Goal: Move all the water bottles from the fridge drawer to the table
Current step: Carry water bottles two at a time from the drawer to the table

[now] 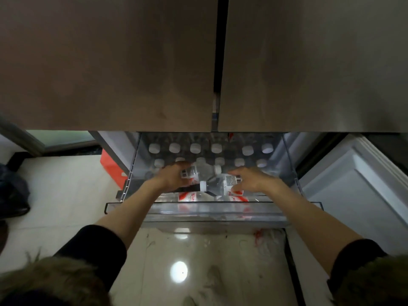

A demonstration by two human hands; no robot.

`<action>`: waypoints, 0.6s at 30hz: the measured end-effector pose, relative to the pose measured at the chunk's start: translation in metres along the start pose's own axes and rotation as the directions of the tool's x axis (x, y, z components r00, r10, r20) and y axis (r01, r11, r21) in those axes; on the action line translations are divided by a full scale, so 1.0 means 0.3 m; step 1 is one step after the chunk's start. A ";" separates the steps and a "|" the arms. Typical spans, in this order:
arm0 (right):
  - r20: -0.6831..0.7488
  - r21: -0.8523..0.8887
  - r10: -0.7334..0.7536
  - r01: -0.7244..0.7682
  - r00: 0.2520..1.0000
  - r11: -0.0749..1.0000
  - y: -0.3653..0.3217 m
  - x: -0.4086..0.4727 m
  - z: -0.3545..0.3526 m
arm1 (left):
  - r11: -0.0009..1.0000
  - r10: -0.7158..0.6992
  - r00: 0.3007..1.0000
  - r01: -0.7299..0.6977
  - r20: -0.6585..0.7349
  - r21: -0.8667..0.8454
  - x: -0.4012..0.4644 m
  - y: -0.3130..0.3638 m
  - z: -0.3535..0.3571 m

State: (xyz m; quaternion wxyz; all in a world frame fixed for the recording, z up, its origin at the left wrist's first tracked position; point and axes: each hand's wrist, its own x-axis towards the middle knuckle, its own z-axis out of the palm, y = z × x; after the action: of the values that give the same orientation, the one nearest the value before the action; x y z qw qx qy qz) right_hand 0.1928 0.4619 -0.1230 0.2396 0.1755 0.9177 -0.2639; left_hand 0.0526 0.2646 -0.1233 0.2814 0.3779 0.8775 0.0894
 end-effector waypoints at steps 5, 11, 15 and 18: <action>0.075 -0.090 -0.021 0.027 0.997 0.996 0.010 0.053 -0.013 | 0.979 0.050 0.999 -0.046 -0.015 0.197 0.080 -0.035 0.024; 0.159 -0.158 -0.011 0.036 0.987 0.987 0.012 0.081 -0.029 | 0.957 0.008 1.000 -0.001 -0.021 0.291 0.141 -0.028 0.057; 0.172 -0.261 -0.033 0.078 0.985 0.962 0.018 0.103 -0.018 | 0.965 0.021 0.996 0.002 -0.085 0.262 0.144 -0.039 0.065; 0.125 -0.298 -0.063 0.098 0.990 0.950 0.026 0.101 -0.016 | 0.968 0.046 0.991 -0.013 -0.124 0.250 0.140 -0.042 0.064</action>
State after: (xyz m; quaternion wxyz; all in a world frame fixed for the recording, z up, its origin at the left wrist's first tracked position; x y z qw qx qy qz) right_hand 0.1696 0.4767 -0.1386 0.3046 0.0839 0.9385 -0.1390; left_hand 0.0325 0.2847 -0.1618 0.1733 0.4165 0.8924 0.0073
